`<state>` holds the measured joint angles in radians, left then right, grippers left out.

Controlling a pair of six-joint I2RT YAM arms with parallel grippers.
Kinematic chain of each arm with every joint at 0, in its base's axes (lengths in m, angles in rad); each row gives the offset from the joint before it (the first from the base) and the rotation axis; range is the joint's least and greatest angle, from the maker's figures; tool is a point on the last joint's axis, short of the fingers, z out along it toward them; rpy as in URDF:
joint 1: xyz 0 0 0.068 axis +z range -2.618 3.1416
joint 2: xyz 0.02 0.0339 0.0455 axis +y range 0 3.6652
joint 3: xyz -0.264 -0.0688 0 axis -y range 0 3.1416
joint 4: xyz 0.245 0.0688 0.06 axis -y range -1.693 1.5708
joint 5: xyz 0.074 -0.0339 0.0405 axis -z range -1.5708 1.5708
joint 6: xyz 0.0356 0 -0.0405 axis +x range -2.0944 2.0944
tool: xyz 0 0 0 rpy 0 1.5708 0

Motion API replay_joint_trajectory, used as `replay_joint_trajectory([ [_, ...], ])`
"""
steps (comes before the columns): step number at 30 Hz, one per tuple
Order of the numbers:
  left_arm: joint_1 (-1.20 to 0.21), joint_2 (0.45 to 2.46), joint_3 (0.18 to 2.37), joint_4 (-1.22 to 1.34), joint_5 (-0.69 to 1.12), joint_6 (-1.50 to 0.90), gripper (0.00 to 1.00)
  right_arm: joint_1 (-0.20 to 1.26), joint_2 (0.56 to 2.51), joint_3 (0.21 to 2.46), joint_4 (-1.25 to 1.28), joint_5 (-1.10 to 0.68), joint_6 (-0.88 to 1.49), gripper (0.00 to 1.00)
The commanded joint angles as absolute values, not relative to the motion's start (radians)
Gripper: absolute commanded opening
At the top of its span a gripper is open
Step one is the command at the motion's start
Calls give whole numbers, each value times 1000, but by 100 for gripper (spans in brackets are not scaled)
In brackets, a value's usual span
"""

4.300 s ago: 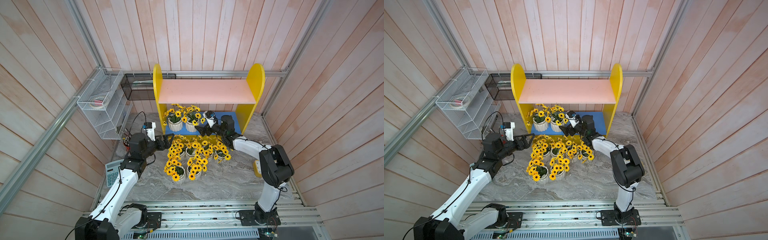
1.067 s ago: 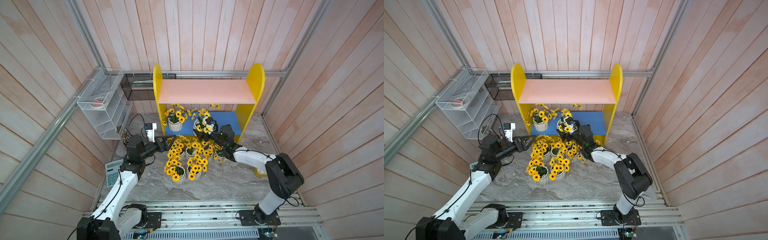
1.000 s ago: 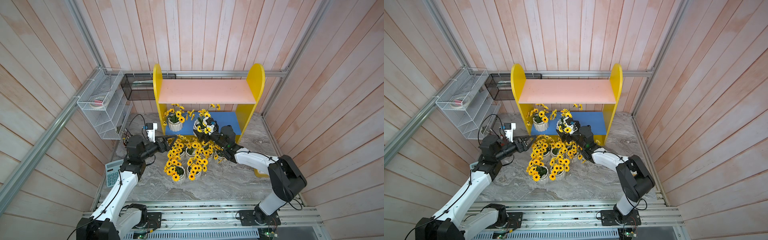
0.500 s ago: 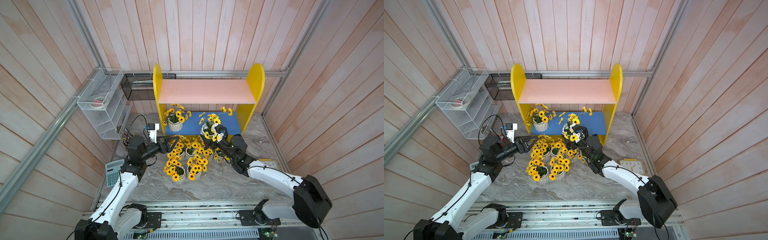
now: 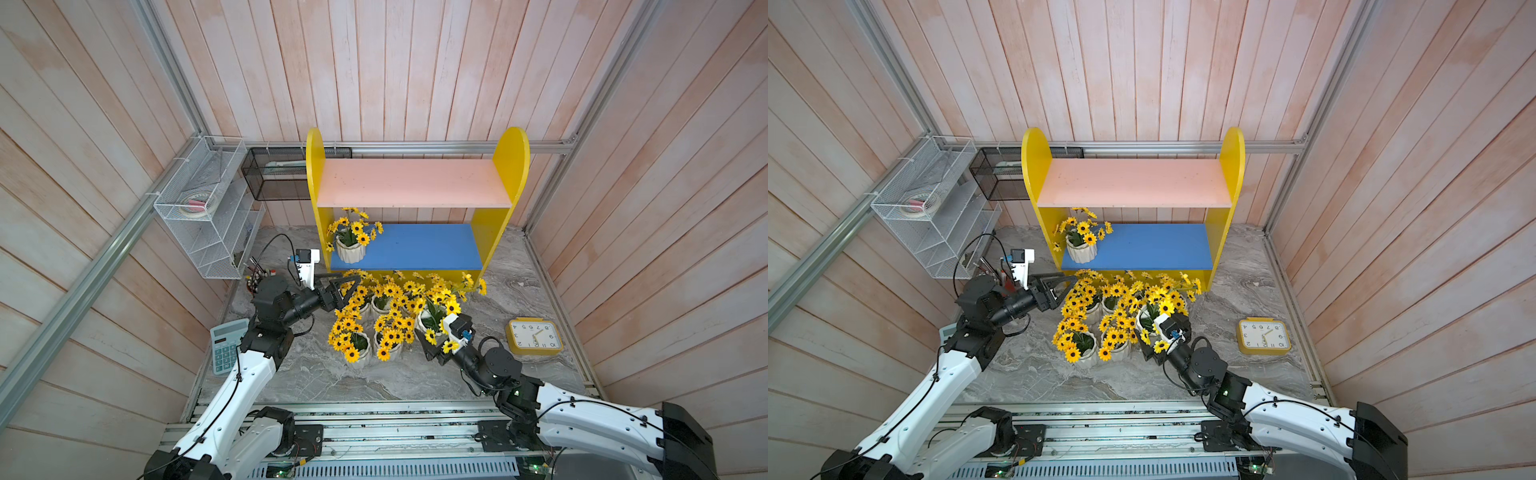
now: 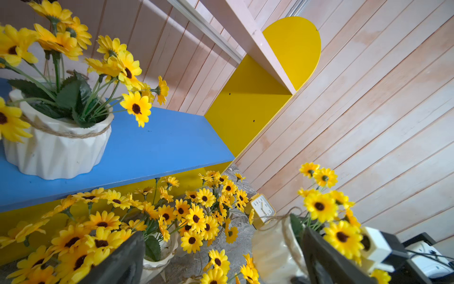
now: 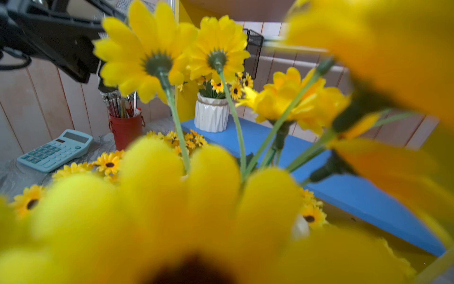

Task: Take the sunflower pots off the shelves
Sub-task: Place the sunflower pot at the center of the board.

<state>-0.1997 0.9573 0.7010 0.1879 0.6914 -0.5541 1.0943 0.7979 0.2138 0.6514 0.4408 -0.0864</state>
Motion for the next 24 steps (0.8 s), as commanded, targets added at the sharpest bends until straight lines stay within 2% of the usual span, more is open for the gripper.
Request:
replay_joint_trajectory([
  [1,-203,939,686,195,663,-527,100,1103,817,114,893,547,-14,0],
  [4,-204,938,686,192,659,-522,100,1100,928,56,1045,585,-26,0],
  [9,-203,934,683,193,651,-520,100,1100,1085,63,1047,559,37,0],
  [24,-203,924,679,183,625,-510,100,1101,1446,31,1374,606,87,0],
])
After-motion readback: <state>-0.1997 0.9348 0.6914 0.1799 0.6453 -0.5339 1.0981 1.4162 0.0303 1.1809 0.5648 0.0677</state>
